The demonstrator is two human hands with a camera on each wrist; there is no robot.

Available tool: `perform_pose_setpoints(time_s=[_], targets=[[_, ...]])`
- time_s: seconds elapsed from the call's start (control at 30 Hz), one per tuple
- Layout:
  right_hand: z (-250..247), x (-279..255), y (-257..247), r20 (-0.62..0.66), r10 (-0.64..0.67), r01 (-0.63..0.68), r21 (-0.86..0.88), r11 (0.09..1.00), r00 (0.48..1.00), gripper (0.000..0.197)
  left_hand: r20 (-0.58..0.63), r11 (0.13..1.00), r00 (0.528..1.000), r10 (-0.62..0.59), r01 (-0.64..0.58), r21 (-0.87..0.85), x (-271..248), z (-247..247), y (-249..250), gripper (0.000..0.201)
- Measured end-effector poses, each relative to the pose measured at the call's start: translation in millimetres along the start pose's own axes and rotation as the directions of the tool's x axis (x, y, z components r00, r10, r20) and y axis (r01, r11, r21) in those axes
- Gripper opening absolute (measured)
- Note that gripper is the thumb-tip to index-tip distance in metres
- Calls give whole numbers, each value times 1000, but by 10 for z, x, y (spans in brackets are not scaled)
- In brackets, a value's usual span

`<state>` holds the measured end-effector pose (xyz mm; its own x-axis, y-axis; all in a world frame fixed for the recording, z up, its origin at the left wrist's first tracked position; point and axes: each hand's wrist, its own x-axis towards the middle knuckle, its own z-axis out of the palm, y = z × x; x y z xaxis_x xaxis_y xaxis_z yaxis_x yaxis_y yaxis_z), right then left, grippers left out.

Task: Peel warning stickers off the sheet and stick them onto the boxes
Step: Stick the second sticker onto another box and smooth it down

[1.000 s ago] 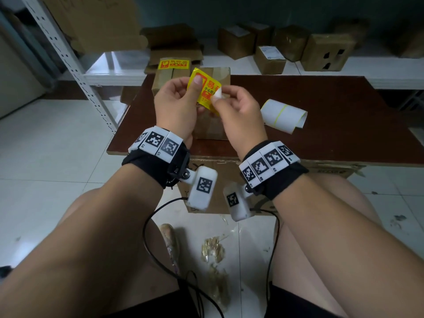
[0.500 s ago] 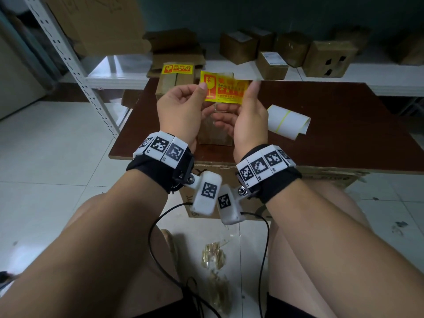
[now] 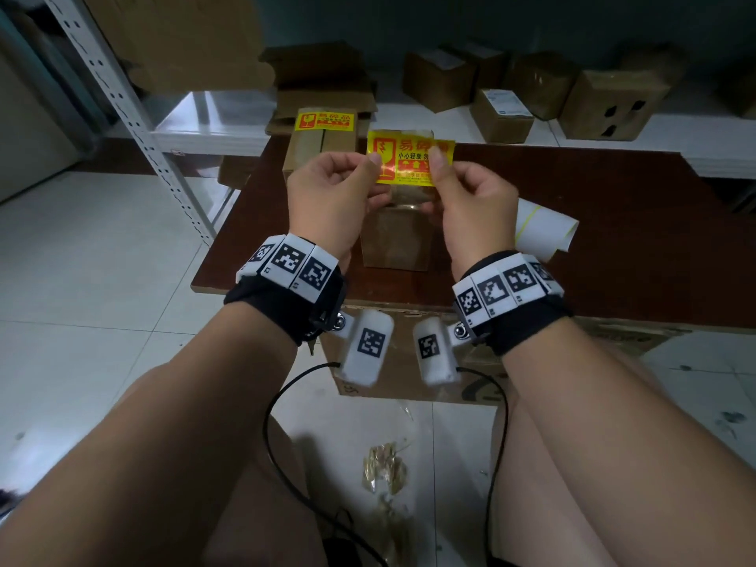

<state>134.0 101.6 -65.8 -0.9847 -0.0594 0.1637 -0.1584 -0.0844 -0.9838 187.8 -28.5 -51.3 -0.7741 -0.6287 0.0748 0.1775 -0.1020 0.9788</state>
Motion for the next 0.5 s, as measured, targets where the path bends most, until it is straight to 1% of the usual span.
perform_pose_setpoints(time_s=[0.1, 0.17, 0.23, 0.3, 0.37, 0.43, 0.5], targets=[[22, 112, 37, -22, -44, 44, -8, 999, 999, 28, -11, 990, 999, 52, -51, 133, 145, -59, -52, 10], [44, 187, 56, -44, -22, 23, 23, 999, 999, 30, -9, 970, 994, 105, -100, 222, 208, -68, -74, 7], [68, 234, 53, -39, 43, -40, 66, 997, 998, 26, 1, 951, 990, 141, -136, 276, 231, -44, -88, 2], [83, 255, 33, -32, 132, -128, 126, 984, 991, 22, 16, 947, 990, 138, -136, 290, 241, -10, -103, 9], [85, 281, 28, -41, 206, -192, 226, 955, 978, 22, 41, 944, 992, 117, -124, 307, 251, 14, -126, 15], [67, 295, 23, -50, 252, -228, 290, 929, 966, 22, 60, 934, 992, 110, -124, 334, 234, 25, -136, 18], [30, 287, 12, -42, 280, -255, 306, 917, 959, 18, 55, 929, 992, 114, -126, 348, 200, 28, -126, 21]])
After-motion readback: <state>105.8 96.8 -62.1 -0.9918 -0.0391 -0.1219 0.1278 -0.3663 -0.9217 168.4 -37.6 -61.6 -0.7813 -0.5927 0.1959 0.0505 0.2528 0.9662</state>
